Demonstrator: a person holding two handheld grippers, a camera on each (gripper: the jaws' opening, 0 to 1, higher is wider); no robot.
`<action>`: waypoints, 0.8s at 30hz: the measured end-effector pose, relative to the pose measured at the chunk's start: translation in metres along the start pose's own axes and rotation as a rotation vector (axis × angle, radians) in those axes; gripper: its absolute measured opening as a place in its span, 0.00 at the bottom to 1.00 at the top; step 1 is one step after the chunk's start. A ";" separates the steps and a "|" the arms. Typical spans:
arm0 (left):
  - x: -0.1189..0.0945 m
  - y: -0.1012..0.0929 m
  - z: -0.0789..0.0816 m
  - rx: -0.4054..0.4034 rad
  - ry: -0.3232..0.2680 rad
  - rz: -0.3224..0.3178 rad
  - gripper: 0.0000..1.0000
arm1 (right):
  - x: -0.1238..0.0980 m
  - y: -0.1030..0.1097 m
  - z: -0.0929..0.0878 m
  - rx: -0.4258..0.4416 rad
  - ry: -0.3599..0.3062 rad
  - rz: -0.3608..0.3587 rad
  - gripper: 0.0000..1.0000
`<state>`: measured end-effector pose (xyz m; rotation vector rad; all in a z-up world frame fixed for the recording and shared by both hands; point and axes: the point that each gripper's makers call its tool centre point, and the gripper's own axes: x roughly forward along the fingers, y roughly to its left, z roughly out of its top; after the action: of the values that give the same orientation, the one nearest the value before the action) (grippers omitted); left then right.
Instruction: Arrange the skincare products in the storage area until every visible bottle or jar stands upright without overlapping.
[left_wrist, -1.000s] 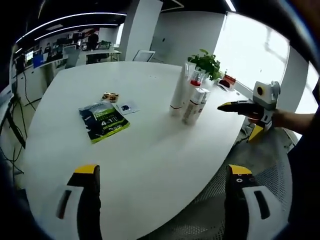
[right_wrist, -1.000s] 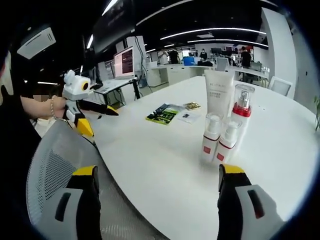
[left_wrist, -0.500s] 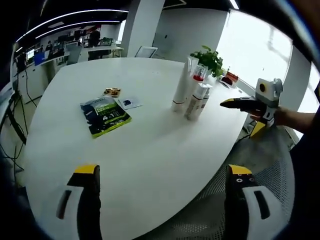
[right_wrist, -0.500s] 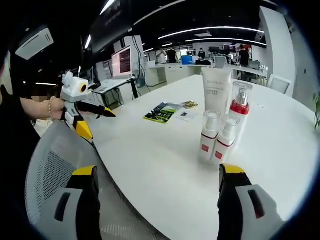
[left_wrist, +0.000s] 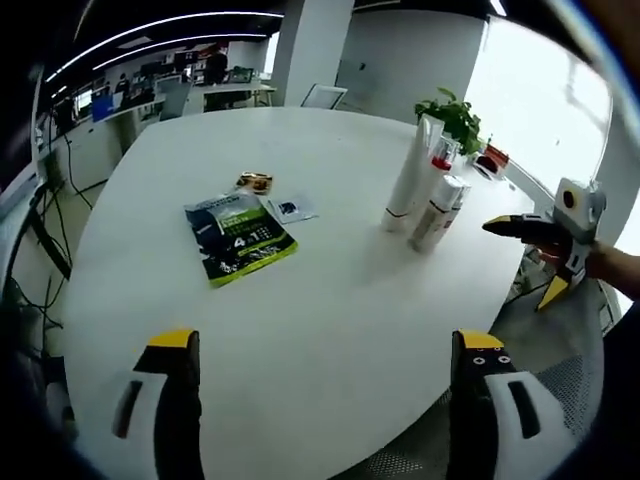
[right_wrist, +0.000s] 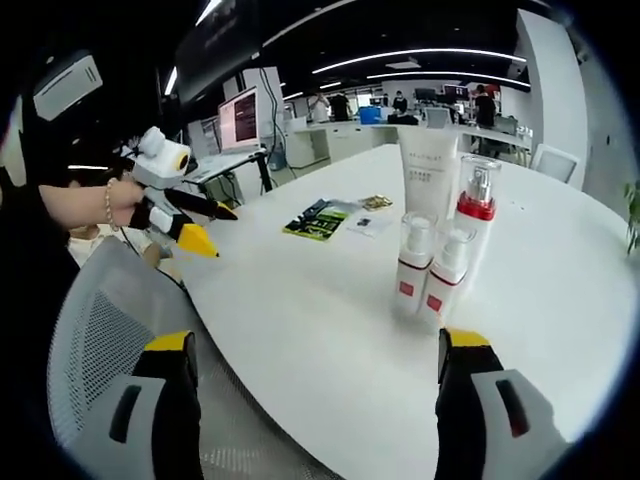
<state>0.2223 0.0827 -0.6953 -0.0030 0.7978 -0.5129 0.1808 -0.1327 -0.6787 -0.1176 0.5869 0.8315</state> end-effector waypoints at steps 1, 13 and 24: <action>0.004 0.001 0.002 0.000 -0.001 0.001 0.99 | 0.000 -0.001 0.000 0.000 0.002 -0.004 0.99; 0.033 0.027 0.018 -0.011 0.051 0.090 0.99 | 0.000 -0.004 -0.005 0.001 0.025 -0.020 0.99; 0.067 0.034 0.032 -0.024 0.065 0.094 0.99 | -0.001 -0.008 -0.007 0.025 0.028 -0.036 0.99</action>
<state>0.2981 0.0776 -0.7247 0.0289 0.8633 -0.4163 0.1830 -0.1414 -0.6848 -0.1169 0.6191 0.7886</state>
